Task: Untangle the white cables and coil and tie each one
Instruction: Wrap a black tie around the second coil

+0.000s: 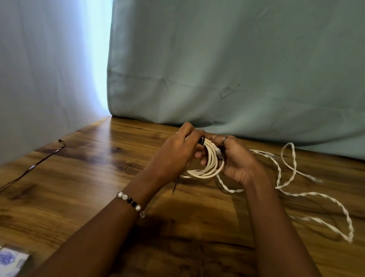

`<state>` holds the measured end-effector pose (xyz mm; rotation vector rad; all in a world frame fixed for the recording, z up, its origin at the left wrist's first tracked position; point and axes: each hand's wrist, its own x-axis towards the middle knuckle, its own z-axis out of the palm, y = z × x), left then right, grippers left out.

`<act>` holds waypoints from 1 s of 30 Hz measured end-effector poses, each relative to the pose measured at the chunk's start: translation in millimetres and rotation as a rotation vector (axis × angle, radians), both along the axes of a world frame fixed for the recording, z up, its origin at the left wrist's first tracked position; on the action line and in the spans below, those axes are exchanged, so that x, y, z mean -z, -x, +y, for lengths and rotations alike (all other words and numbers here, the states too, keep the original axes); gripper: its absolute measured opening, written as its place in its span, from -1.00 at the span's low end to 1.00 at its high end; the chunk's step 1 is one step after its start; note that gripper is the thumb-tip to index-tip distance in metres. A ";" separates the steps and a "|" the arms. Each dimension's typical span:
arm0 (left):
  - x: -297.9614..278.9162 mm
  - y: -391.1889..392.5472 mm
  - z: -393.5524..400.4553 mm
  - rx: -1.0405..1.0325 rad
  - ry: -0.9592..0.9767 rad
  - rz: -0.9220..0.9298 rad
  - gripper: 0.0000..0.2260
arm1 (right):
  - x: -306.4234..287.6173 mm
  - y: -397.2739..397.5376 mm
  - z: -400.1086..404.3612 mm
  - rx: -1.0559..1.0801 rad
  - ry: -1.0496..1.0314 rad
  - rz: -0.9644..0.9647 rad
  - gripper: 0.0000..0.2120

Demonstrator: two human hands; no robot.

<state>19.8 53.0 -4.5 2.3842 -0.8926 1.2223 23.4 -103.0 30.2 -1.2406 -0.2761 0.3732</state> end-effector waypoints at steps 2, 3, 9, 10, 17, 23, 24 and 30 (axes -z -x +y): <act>0.4 -0.3 0.8 0.032 0.039 0.000 -0.69 | 1.1 -0.8 -0.5 -0.015 -0.024 0.042 -0.71; 0.8 -1.7 1.5 0.048 0.062 -0.013 -0.70 | 1.4 -1.8 -0.3 -0.004 -0.026 0.056 -0.72; 3.4 -9.5 4.1 0.129 0.210 -0.050 -0.76 | 1.7 -7.6 5.6 0.176 -0.121 0.097 -0.75; 3.8 -10.5 3.3 0.143 0.231 -0.048 -0.76 | 1.0 -7.6 6.7 0.227 -0.144 0.090 -0.78; 3.4 -2.8 -4.2 0.307 0.377 0.322 -0.73 | 1.0 -4.4 4.2 0.542 0.112 -0.119 -0.58; 1.5 -1.3 -8.0 0.357 0.480 0.563 -0.80 | -2.8 -3.2 8.5 0.649 0.225 -0.290 -0.90; 1.3 -0.8 -7.6 0.355 0.479 0.576 -0.81 | -3.9 -3.3 10.3 0.686 0.252 -0.322 -0.88; -1.1 0.0 -14.4 0.214 0.378 0.594 -0.90 | -4.3 -7.3 13.3 0.837 0.265 -0.473 -0.80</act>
